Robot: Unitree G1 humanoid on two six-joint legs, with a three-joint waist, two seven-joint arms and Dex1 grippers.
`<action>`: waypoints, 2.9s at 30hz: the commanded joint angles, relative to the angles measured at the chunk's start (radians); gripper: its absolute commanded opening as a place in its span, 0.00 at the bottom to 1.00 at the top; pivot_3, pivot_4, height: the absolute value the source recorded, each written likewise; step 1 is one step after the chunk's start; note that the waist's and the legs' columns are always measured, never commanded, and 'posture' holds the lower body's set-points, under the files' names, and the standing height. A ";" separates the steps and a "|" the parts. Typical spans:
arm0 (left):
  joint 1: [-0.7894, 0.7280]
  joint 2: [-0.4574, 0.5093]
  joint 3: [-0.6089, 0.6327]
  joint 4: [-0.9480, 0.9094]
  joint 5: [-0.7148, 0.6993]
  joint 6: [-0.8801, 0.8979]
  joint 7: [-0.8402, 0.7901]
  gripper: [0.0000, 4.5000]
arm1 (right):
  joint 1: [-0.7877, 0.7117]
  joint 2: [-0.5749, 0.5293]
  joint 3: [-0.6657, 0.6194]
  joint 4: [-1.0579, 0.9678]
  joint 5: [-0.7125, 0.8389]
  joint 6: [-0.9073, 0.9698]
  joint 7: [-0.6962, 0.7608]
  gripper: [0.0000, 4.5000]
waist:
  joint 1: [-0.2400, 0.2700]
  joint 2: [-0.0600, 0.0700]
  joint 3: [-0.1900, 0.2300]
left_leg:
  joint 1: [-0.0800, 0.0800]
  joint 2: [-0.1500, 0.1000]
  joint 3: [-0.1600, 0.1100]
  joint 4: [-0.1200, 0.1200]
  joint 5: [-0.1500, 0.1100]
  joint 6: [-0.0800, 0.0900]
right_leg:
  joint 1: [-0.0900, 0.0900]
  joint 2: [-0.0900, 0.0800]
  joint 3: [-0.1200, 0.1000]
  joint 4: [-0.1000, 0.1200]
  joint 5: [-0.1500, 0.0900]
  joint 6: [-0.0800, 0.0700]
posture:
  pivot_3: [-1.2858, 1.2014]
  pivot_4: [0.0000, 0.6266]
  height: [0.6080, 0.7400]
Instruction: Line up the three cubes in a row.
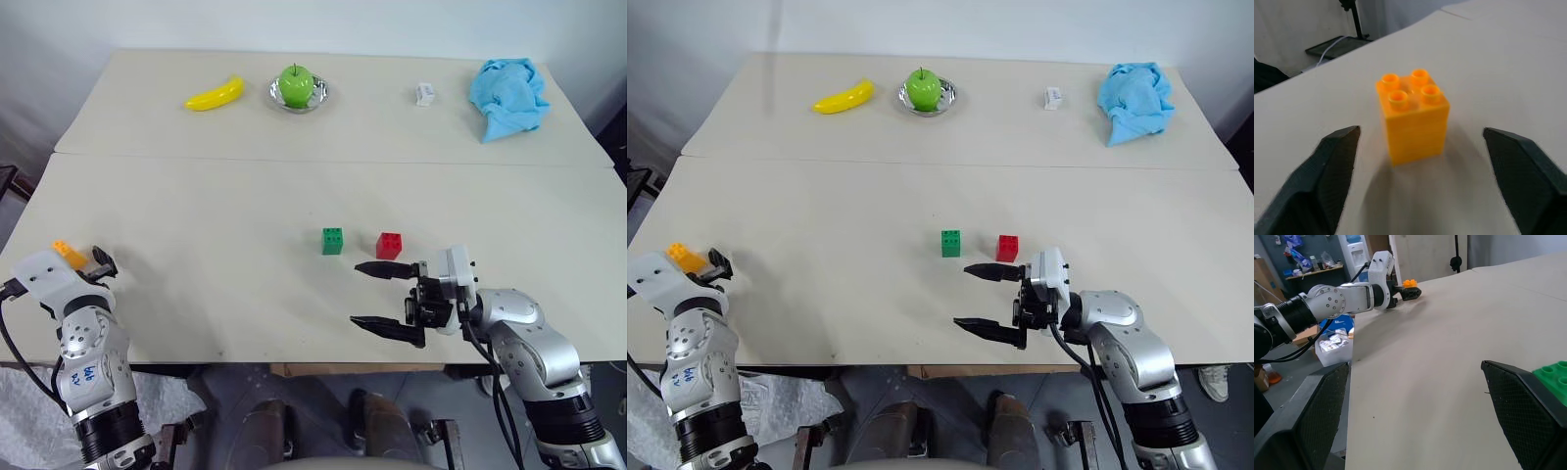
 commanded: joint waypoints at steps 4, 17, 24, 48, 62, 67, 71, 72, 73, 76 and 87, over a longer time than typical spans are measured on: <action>-0.012 0.032 0.014 0.031 0.021 -0.045 -0.009 0.43 | 0.007 0.014 -0.010 -0.022 0.005 -0.027 -0.001 1.00 | 0.001 0.000 0.000 | 0.000 0.000 0.000 0.000 0.000 0.000 | 0.000 0.000 0.000 0.000 0.000 0.000 | 0.52 0.24 1.00; -0.056 0.243 -0.104 0.141 -0.195 -0.310 -0.754 0.32 | 0.080 -0.004 -0.064 -0.046 -0.005 -0.067 -0.046 1.00 | 0.002 -0.001 0.000 | 0.000 0.000 0.000 0.000 0.000 0.000 | 0.000 0.000 -0.002 0.000 0.000 0.000 | 0.52 0.24 1.00; -0.407 0.428 -0.442 0.482 -0.195 -0.311 -1.549 0.32 | 0.157 -0.054 -0.213 -0.056 0.021 -0.088 -0.063 1.00 | -0.003 0.001 -0.001 | 0.000 -0.004 0.004 0.000 0.001 0.001 | 0.000 0.001 -0.003 0.000 0.000 0.000 | 0.52 0.24 1.00; -0.881 0.272 -0.654 1.353 0.219 -0.802 -1.722 0.32 | 0.432 -0.053 -0.360 -0.308 0.029 -0.088 -0.223 1.00 | -0.017 -0.001 0.000 | -0.001 0.004 0.009 0.000 0.002 -0.004 | -0.002 0.009 -0.004 0.000 -0.002 -0.002 | 0.52 0.24 1.00; -0.882 0.313 -0.622 1.361 0.257 -0.774 -1.710 0.32 | 0.409 -0.072 -0.349 -0.295 0.037 -0.076 -0.212 1.00 | -0.022 -0.001 0.000 | 0.000 0.004 0.006 0.001 0.002 -0.004 | -0.002 0.009 -0.004 0.002 -0.002 -0.002 | 0.52 0.24 1.00; -0.882 0.306 -0.600 1.356 0.239 -0.741 -1.736 0.60 | 0.398 -0.072 -0.338 -0.284 0.033 -0.076 -0.206 1.00 | -0.023 -0.001 0.000 | 0.000 0.004 0.006 0.001 0.002 -0.004 | -0.002 0.009 -0.004 0.002 -0.002 -0.002 | 0.52 0.24 1.00; -0.874 0.329 -0.566 1.334 0.208 -0.762 -1.778 0.86 | 0.377 -0.076 -0.335 -0.261 0.032 -0.079 -0.192 1.00 | -0.022 -0.001 0.000 | -0.001 0.003 0.006 0.001 0.002 -0.003 | -0.003 0.009 -0.004 0.002 -0.002 -0.002 | 0.52 0.24 1.00; -0.868 0.339 -0.554 1.326 0.199 -0.767 -1.793 0.93 | 0.371 -0.079 -0.337 -0.253 0.034 -0.079 -0.186 1.00 | -0.022 -0.001 0.000 | -0.001 0.003 0.006 0.001 0.002 -0.003 | -0.003 0.009 -0.004 0.002 -0.002 -0.002 | 0.52 0.24 1.00; -0.857 0.354 -0.539 1.315 0.183 -0.765 -1.817 0.99 | 0.368 -0.083 -0.344 -0.242 0.035 -0.082 -0.175 1.00 | -0.022 -0.001 0.000 | -0.001 0.003 0.006 0.001 0.002 -0.003 | -0.003 0.009 -0.004 0.002 -0.002 -0.002 | 0.52 0.24 1.00; -0.797 0.402 -0.485 1.251 0.118 -0.746 -1.883 0.99 | 0.359 -0.099 -0.375 -0.195 0.049 -0.094 -0.139 1.00 | -0.024 -0.001 0.000 | -0.001 0.004 0.006 0.001 0.002 -0.003 | -0.003 0.009 -0.004 0.002 -0.002 -0.002 | 0.52 0.24 1.00; -0.180 0.495 -0.235 0.456 -0.193 -0.404 -1.639 0.99 | 0.244 -0.206 -0.483 0.117 0.082 -0.120 0.050 1.00 | -0.025 0.000 0.000 | 0.000 0.006 0.004 0.001 0.002 -0.002 | -0.002 0.003 -0.003 0.003 -0.002 -0.002 | 0.52 0.24 1.00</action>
